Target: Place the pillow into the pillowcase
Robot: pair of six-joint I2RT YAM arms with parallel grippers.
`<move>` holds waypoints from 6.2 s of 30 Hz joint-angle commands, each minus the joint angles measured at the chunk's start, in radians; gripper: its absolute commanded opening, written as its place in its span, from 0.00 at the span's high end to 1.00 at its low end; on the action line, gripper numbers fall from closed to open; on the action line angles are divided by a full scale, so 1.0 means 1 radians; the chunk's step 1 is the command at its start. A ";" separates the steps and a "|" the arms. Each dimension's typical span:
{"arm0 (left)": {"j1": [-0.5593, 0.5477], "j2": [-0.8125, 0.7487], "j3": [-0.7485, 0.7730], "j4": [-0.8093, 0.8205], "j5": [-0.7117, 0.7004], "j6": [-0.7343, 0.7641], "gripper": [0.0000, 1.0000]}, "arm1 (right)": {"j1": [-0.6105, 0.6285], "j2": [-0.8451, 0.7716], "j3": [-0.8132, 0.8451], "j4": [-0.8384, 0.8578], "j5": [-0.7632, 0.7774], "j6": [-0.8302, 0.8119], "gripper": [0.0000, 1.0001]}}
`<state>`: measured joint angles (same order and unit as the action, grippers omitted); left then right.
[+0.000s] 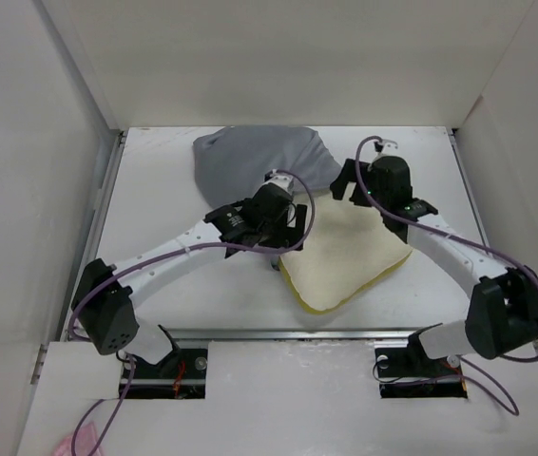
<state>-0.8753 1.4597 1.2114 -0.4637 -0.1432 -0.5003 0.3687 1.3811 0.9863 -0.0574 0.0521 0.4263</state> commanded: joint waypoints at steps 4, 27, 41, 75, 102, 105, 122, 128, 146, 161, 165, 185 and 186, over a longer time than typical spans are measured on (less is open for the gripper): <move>0.019 0.181 0.111 0.034 0.007 0.074 0.00 | -0.139 0.119 -0.012 -0.084 -0.037 0.054 0.00; 0.265 0.317 0.395 0.023 -0.315 0.207 0.00 | 0.075 0.089 -0.069 0.085 -0.370 -0.026 0.08; 0.029 0.353 0.244 0.047 -0.087 0.284 0.00 | -0.175 -0.047 -0.101 -0.052 -0.232 0.009 0.07; 0.078 0.419 0.524 -0.001 -0.332 0.238 1.00 | -0.027 0.529 0.299 0.320 -0.186 -0.031 1.00; 0.148 0.612 0.740 0.023 -0.211 0.149 0.00 | 0.176 -0.363 -0.239 -0.142 -0.166 -0.067 1.00; 0.113 0.533 0.613 0.033 -0.142 0.161 0.00 | 0.167 -0.305 -0.230 -0.169 -0.153 -0.067 0.78; 0.123 -0.019 0.093 -0.112 -0.300 -0.030 0.00 | 0.167 -0.193 -0.089 -0.181 -0.210 -0.196 0.09; 0.331 0.031 -0.100 0.003 -0.207 -0.070 0.00 | 0.268 -0.067 0.008 -0.171 -0.180 -0.235 0.06; 0.002 0.087 0.068 -0.018 -0.034 -0.026 0.03 | 0.168 -0.007 0.123 -0.286 0.017 -0.199 0.01; 0.453 -0.064 -0.087 -0.023 -0.208 -0.162 0.00 | 0.467 0.243 0.299 -0.309 -0.037 -0.262 0.01; 0.487 -0.050 -0.098 0.007 -0.173 -0.141 0.00 | 0.490 0.403 0.373 -0.364 0.107 -0.186 0.00; 0.335 -0.036 -0.207 0.421 0.194 0.170 0.00 | 0.289 -0.020 0.190 -0.295 0.042 -0.350 1.00; 0.314 -0.007 -0.193 0.421 0.194 0.183 0.00 | 0.276 -0.031 0.190 -0.295 0.022 -0.363 1.00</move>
<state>-0.5350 1.4139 0.9848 -0.1516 -0.0189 -0.3927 0.6617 1.3872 1.1732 -0.3824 0.1253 0.1253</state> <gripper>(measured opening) 0.997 0.048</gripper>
